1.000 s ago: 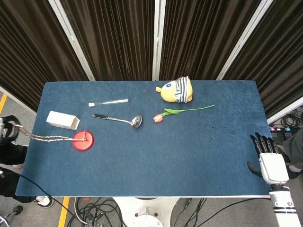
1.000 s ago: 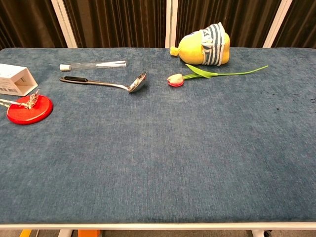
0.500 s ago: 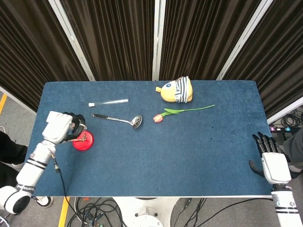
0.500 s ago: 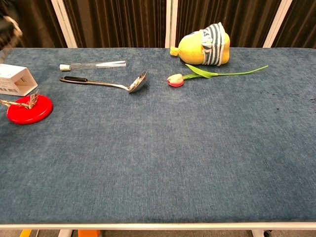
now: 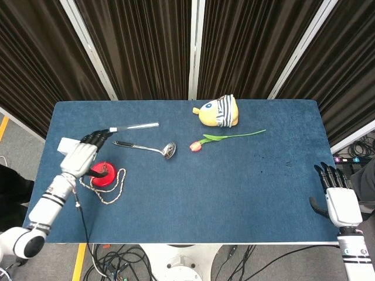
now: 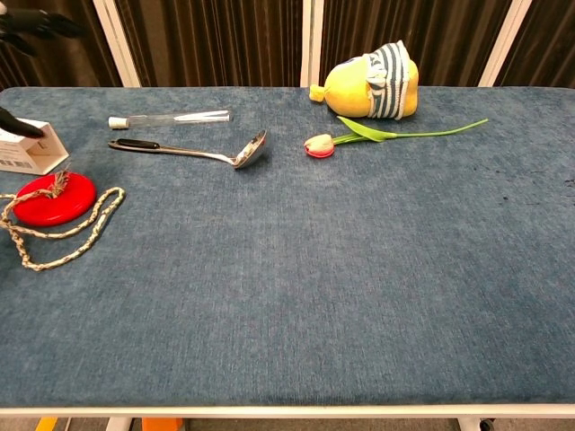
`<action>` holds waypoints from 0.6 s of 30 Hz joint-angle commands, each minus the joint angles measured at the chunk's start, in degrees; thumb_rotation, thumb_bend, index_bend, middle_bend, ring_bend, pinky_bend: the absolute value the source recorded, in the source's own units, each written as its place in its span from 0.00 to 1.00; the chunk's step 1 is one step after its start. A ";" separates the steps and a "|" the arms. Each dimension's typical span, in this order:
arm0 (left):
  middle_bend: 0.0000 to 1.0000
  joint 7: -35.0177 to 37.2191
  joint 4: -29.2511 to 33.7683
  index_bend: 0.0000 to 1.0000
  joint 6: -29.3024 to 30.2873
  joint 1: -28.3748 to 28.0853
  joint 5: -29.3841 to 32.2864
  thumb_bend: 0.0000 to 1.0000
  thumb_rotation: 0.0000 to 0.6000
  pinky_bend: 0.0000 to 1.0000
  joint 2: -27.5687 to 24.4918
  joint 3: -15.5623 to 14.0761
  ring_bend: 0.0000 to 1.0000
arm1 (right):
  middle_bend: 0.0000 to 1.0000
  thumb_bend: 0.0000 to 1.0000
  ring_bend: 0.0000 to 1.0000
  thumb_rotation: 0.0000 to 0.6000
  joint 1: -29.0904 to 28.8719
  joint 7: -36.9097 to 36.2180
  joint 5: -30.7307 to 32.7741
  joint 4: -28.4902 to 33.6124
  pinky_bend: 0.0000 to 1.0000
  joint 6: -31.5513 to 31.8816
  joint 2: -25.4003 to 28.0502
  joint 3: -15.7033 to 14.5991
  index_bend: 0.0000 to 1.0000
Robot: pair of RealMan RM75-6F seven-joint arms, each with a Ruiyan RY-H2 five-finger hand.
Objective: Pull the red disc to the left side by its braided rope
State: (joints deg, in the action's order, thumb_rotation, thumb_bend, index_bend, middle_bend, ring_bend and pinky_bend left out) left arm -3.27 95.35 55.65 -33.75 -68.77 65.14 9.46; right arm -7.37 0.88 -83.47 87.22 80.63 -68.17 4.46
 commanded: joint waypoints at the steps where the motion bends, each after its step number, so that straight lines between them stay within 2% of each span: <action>1: 0.00 1.45 1.25 0.03 1.04 2.30 0.83 0.04 1.00 0.12 -3.76 -0.66 0.00 | 0.00 0.25 0.00 1.00 0.11 -0.09 -0.19 0.11 0.00 0.28 0.13 -0.04 0.00; 3: 0.00 3.12 1.43 0.03 3.04 4.30 -0.05 0.03 1.00 0.12 -4.99 -1.38 0.00 | 0.00 0.25 0.00 1.00 0.27 -0.13 -0.57 0.25 0.00 0.73 0.31 -0.14 0.00; 7: 0.00 3.96 0.28 0.03 10.72 10.24 -4.87 0.04 1.00 0.12 -5.58 -4.88 0.00 | 0.00 0.25 0.00 1.00 0.74 0.26 -1.70 0.72 0.00 2.05 0.69 -0.48 0.00; 10: 0.01 0.17 -3.05 0.05 18.54 15.61 -10.12 0.04 1.00 0.12 -3.22 -8.91 0.00 | 0.00 0.25 0.00 1.00 1.04 0.86 -2.44 1.47 0.00 2.78 1.18 -0.76 0.00; 14: 0.02 -4.22 -7.86 0.07 26.39 21.34 -14.97 0.04 1.00 0.12 0.66 -12.73 0.00 | 0.00 0.25 0.00 1.00 1.25 1.48 -3.24 2.56 0.00 3.48 1.82 -0.95 0.00; 18: 0.04 -3.70 -11.83 0.08 30.60 25.27 -16.88 0.04 1.00 0.12 3.12 -14.46 0.00 | 0.00 0.25 0.00 1.00 1.28 1.77 -3.29 3.47 0.00 3.54 2.31 -0.92 0.00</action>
State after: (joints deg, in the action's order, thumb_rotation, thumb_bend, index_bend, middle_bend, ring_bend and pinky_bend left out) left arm -6.32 85.88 83.94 -10.85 -83.73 66.35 -3.17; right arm -6.11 2.59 -86.78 90.61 84.17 -65.93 3.53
